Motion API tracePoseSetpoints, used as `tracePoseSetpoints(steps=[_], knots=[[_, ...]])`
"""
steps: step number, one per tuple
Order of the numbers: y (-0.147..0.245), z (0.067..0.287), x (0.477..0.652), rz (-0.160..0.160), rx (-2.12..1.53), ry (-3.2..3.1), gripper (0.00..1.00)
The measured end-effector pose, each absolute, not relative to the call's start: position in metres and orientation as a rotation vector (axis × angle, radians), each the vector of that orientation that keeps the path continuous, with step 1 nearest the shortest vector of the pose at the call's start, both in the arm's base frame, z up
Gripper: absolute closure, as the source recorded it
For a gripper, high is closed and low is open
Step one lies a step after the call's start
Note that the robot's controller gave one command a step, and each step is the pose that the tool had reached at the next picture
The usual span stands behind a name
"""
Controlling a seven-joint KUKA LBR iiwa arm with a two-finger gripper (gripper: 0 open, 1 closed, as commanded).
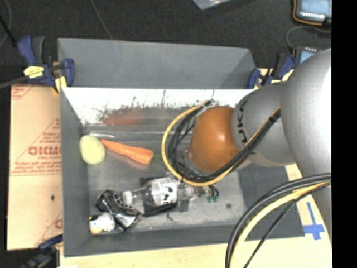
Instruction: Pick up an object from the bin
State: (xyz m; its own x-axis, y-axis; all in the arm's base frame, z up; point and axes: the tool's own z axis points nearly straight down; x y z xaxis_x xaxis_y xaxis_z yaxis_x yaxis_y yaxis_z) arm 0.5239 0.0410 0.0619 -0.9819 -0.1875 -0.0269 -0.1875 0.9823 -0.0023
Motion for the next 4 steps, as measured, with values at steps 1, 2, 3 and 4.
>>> tracePoseSetpoints(steps=[1,2,3,4], knots=[[0.041,0.066,0.523,0.001,-0.290,3.103,1.00],[0.040,0.078,0.521,0.000,-0.294,3.110,1.00],[0.040,0.092,0.522,-0.001,-0.294,3.105,1.00],[0.040,0.100,0.523,-0.001,-0.295,3.103,1.00]])
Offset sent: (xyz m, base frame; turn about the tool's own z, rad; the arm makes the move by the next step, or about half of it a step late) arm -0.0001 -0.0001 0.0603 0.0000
